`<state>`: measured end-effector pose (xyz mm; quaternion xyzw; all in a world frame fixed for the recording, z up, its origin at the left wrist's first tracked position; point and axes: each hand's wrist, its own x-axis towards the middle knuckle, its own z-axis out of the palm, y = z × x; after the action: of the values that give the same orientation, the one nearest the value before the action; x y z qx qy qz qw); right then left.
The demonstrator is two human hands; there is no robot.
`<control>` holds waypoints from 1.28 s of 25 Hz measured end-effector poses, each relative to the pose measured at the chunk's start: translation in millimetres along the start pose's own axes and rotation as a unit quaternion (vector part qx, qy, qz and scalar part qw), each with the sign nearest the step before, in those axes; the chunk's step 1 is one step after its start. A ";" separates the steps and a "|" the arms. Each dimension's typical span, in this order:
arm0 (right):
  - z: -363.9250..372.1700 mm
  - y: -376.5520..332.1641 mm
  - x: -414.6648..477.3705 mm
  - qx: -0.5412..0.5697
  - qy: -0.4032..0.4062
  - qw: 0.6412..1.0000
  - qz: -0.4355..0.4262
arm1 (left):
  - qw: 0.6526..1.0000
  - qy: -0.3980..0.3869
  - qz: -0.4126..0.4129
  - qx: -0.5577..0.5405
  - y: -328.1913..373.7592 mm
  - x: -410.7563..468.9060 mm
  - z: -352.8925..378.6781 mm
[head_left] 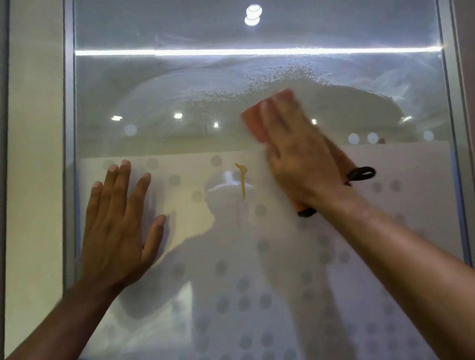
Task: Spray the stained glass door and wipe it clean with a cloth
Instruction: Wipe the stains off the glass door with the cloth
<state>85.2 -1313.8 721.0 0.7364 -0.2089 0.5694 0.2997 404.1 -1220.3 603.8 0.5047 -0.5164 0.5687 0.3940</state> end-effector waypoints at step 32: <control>5.0 -21.0 49.9 -0.039 -0.021 0.998 -0.045 | 1.000 -0.020 -0.010 -0.022 2.2 0.4 -8.6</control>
<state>115.6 -1300.1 763.9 0.7445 -0.2042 0.5310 0.3493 400.5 -1212.1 604.2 0.5122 -0.5311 0.5433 0.4005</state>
